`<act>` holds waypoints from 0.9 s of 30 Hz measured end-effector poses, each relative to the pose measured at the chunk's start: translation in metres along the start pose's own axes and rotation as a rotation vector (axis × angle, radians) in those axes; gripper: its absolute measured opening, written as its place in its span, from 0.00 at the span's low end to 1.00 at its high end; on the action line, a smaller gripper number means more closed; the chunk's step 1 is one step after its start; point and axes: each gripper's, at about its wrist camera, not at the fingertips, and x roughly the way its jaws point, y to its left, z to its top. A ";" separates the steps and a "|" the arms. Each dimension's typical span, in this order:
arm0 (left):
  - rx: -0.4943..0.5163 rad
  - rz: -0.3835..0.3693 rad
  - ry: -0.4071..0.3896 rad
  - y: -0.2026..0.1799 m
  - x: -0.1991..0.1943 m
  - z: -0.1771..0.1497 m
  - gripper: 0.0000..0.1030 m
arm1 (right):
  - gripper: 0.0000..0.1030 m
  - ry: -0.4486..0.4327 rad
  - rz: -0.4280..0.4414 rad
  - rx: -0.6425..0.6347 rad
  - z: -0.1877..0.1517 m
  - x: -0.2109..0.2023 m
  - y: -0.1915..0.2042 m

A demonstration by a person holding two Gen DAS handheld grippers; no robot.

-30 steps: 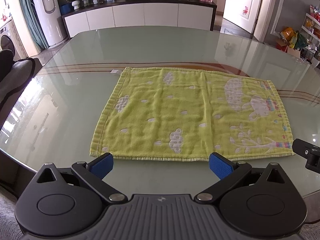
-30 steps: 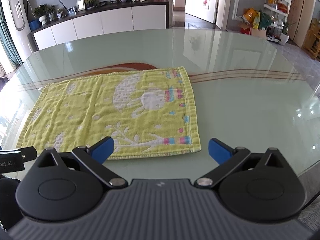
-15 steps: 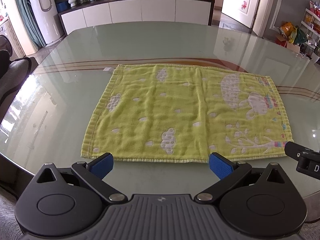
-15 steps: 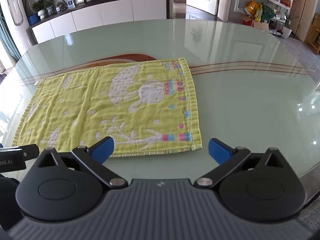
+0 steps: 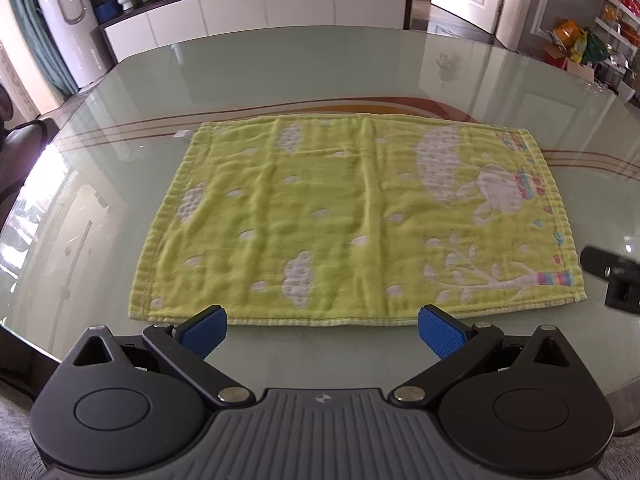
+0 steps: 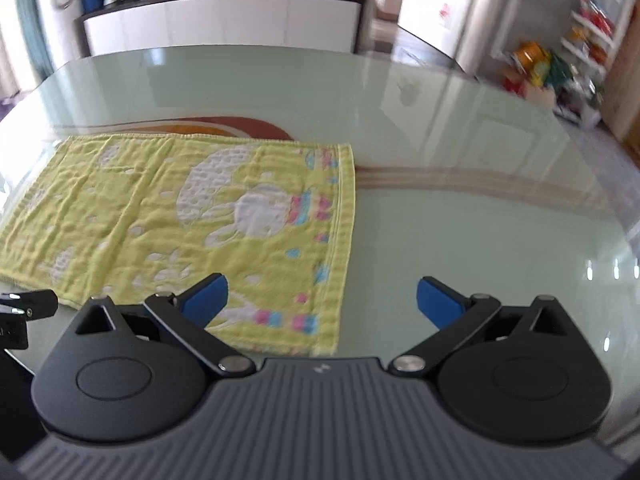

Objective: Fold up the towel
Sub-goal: 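Move both grippers toward the yellow rabbit-print towel lying flat, then grasp the towel edge with the right gripper while the left gripper grasps the same edge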

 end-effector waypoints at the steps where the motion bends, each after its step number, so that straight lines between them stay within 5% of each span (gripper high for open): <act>1: 0.005 -0.005 0.002 -0.002 0.000 0.001 0.99 | 1.00 -0.008 0.017 -0.040 0.004 0.002 -0.004; 9: 0.095 -0.106 0.026 -0.036 0.007 0.010 0.98 | 1.00 -0.172 0.223 -0.348 0.040 0.006 -0.043; 12: 0.150 -0.154 0.024 -0.050 0.006 0.009 0.96 | 0.96 -0.156 0.251 -0.417 0.056 0.013 -0.051; 15: 0.249 -0.235 0.026 -0.078 0.007 0.009 0.92 | 0.82 -0.130 0.254 -0.476 0.069 0.023 -0.055; 20: 0.370 -0.276 0.023 -0.116 0.008 0.005 0.86 | 0.44 -0.078 0.270 -0.616 0.077 0.055 -0.053; 27: 0.450 -0.315 0.041 -0.160 0.008 0.002 0.74 | 0.37 0.000 0.299 -0.735 0.082 0.095 -0.061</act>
